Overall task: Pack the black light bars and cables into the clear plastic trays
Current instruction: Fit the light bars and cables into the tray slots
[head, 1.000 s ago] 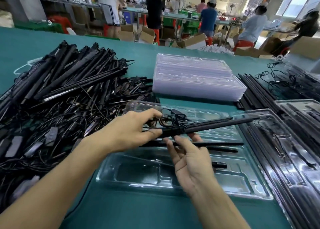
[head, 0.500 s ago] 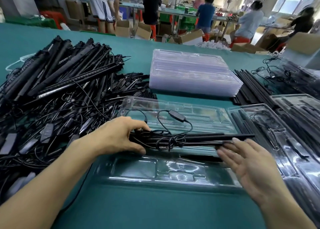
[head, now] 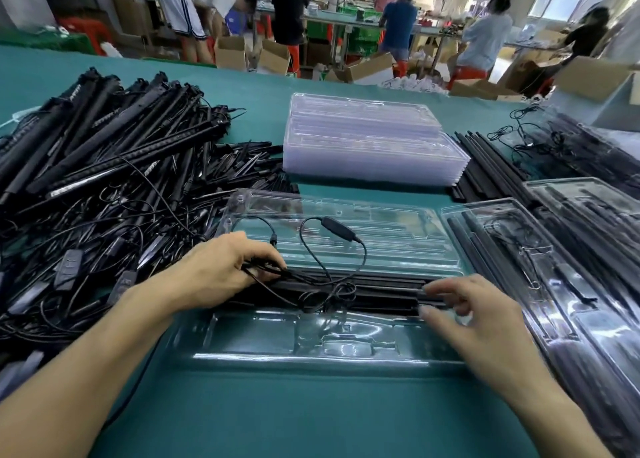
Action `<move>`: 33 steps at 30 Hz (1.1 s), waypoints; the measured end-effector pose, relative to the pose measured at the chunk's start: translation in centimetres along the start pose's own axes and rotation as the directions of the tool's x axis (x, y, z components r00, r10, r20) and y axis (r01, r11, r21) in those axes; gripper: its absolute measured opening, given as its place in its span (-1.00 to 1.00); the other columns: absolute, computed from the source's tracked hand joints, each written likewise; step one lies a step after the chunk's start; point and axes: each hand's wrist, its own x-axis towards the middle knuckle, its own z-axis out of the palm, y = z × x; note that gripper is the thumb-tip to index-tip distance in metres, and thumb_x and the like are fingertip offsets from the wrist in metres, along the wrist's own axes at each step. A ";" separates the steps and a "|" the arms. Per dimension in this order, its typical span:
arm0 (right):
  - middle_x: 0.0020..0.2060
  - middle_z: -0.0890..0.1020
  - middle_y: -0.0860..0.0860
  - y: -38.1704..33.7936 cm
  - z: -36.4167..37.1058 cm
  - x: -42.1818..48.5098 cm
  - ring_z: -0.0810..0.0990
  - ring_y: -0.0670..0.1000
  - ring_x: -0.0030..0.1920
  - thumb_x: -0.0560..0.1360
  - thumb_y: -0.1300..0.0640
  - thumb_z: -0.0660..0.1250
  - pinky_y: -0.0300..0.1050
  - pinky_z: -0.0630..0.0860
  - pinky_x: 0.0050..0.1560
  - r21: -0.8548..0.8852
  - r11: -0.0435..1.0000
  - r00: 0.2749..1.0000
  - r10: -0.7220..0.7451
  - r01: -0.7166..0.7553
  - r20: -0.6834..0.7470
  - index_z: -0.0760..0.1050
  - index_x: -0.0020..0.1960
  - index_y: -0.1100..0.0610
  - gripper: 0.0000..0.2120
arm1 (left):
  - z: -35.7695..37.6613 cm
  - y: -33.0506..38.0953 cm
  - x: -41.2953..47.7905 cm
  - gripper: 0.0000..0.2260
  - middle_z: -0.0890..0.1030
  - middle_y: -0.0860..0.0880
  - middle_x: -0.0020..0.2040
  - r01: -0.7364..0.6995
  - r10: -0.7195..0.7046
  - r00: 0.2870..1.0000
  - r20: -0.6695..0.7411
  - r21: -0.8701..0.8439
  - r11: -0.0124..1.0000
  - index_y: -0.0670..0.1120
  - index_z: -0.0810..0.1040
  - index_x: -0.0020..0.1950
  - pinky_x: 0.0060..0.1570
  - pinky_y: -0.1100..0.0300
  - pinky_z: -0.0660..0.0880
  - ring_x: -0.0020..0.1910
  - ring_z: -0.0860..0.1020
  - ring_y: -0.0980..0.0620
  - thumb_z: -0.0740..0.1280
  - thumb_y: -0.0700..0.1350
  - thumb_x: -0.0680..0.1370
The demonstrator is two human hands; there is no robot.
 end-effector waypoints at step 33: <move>-0.16 0.59 -0.21 1.4 0.6 0.0 0.56 -0.08 -0.08 0.46 -0.02 0.41 -0.01 0.50 -0.04 -0.104 0.958 0.951 -0.245 0.268 0.188 0.68 -0.02 -0.09 -0.88 | 1.4 0.2 -0.4 -0.81 0.61 0.26 -0.12 0.006 -0.016 0.989 -0.146 -0.068 0.998 0.29 0.66 -0.10 -0.05 0.10 0.51 -0.07 0.58 0.23 0.54 -0.03 0.45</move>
